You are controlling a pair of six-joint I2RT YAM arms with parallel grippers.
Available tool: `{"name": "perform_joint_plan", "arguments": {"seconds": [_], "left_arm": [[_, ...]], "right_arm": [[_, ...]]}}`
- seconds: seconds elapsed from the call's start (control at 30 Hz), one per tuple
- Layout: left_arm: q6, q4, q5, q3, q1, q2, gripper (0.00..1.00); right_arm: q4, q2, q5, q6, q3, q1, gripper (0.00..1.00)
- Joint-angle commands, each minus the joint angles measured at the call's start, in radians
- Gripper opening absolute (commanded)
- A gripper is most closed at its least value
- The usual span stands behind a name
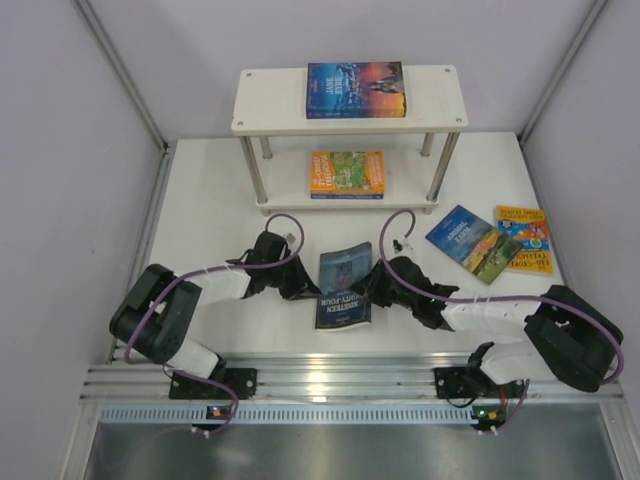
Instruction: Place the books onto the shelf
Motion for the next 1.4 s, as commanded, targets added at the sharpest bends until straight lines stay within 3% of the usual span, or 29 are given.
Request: {"name": "perform_joint_plan", "arguments": {"seconds": [0.0,0.03,0.07,0.17,0.3,0.43,0.53,0.6,0.8,0.9,0.93,1.03,1.23,1.37], "left_arm": [[0.084,-0.211,-0.078,0.041,-0.014,-0.009,0.12],[0.094,-0.269,-0.103,0.060,-0.008,-0.038,0.26],[0.101,-0.300,-0.116,0.099,-0.007,-0.061,0.34],[0.129,-0.403,-0.150,0.163,0.006,-0.184,0.55],[0.077,-0.414,-0.065,0.173,0.013,-0.418,0.69],[-0.136,-0.230,0.035,0.067,0.013,-0.619,0.87],[-0.326,0.010,0.048,-0.057,0.012,-0.759,0.94],[-0.406,0.075,0.014,-0.113,0.013,-0.819,0.97],[-0.431,0.058,-0.005,-0.129,0.010,-0.840,0.98],[-0.385,-0.050,-0.034,-0.094,0.010,-0.839,0.98],[-0.366,-0.170,-0.049,-0.059,0.010,-0.836,0.98],[-0.320,-0.256,-0.077,-0.027,0.012,-0.834,0.99],[-0.311,-0.299,-0.094,-0.001,0.010,-0.837,0.98],[-0.375,-0.200,-0.141,-0.056,0.010,-0.905,0.99]], "right_arm": [[-0.070,-0.101,0.060,-0.037,0.052,0.022,0.10],[-0.035,-0.115,0.057,-0.037,0.046,0.019,0.04],[-0.010,-0.147,0.051,-0.028,0.038,0.017,0.00],[0.071,-0.222,-0.002,0.019,0.034,0.012,0.00],[0.108,-0.342,0.055,0.088,0.043,0.014,0.00],[0.200,-0.414,0.130,0.162,0.032,0.028,0.00],[0.225,-0.415,0.210,0.178,0.053,0.063,0.00],[0.245,-0.405,0.274,0.182,0.075,0.092,0.00],[0.257,-0.343,0.406,0.175,0.161,0.156,0.00],[0.242,-0.314,0.463,0.144,0.210,0.181,0.00],[0.225,-0.301,0.474,0.139,0.225,0.183,0.00],[0.228,-0.273,0.501,0.124,0.254,0.189,0.00],[0.214,-0.245,0.537,0.112,0.291,0.195,0.00],[0.236,-0.233,0.537,0.135,0.285,0.216,0.00]]}}
